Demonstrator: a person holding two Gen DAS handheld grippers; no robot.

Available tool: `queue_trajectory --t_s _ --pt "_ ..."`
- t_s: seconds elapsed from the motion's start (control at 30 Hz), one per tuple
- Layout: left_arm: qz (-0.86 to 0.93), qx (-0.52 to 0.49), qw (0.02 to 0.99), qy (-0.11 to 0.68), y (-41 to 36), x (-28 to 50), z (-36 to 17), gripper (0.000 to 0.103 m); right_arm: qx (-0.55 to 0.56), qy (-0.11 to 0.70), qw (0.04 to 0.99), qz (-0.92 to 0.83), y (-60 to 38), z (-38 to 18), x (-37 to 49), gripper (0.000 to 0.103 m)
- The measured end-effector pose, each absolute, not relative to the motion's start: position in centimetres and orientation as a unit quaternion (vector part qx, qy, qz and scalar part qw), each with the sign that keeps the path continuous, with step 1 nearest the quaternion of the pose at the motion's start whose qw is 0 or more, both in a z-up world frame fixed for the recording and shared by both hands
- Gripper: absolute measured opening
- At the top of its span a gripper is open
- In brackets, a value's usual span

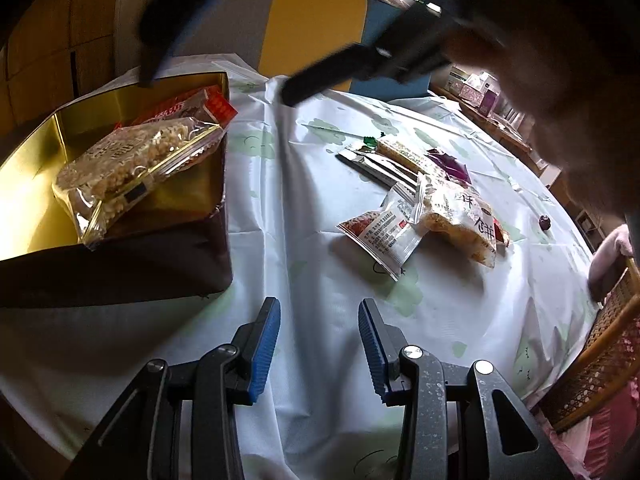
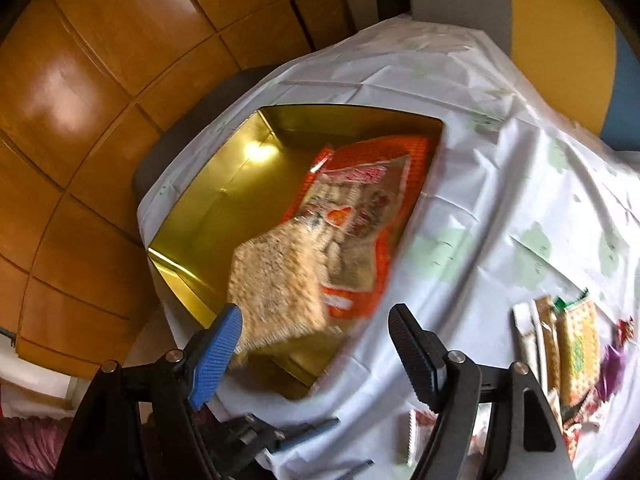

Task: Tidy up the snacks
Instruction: 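Carry the rice-cracker bag into the gold tray and open the right gripper, then reach the right gripper to the round pastry bag and grasp it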

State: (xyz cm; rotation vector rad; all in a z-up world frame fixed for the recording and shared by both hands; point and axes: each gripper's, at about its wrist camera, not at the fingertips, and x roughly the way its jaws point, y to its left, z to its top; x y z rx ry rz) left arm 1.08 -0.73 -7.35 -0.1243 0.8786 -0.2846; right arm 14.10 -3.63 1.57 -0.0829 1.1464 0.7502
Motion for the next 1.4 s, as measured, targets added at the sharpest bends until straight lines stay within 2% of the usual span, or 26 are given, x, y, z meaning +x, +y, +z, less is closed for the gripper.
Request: queue_trajectory --t_s 0.37,0.93,1.1,1.23,1.4 --pt "-0.138 -0.051 0.894 0.422 -1.1 1.1 -7.4 0.043 -0.066 0.486 0.828 0.272 -10.7 2.1 11.1 0.077" --pt "-0.134 -0.025 0.895 0.424 -1.6 1.1 -7.6 0.048 -0.097 0.491 0.865 0.041 -29.6 0.8 13.0 0.077" --pt "-0.129 -0.013 0.896 0.425 -1.9 1.2 -7.6 0.048 -0.023 0.500 0.866 -0.019 -34.7 -0.4 14.2 0.068" --pt "-0.124 -0.002 0.896 0.425 -2.2 1.0 -7.6 0.048 -0.004 0.510 0.860 0.006 -35.0 -0.8 15.0 0.058" --pt "-0.120 0.007 0.896 0.428 -2.6 1.1 -7.2 0.048 -0.028 0.523 0.851 0.052 -32.8 -1.1 14.3 0.058"
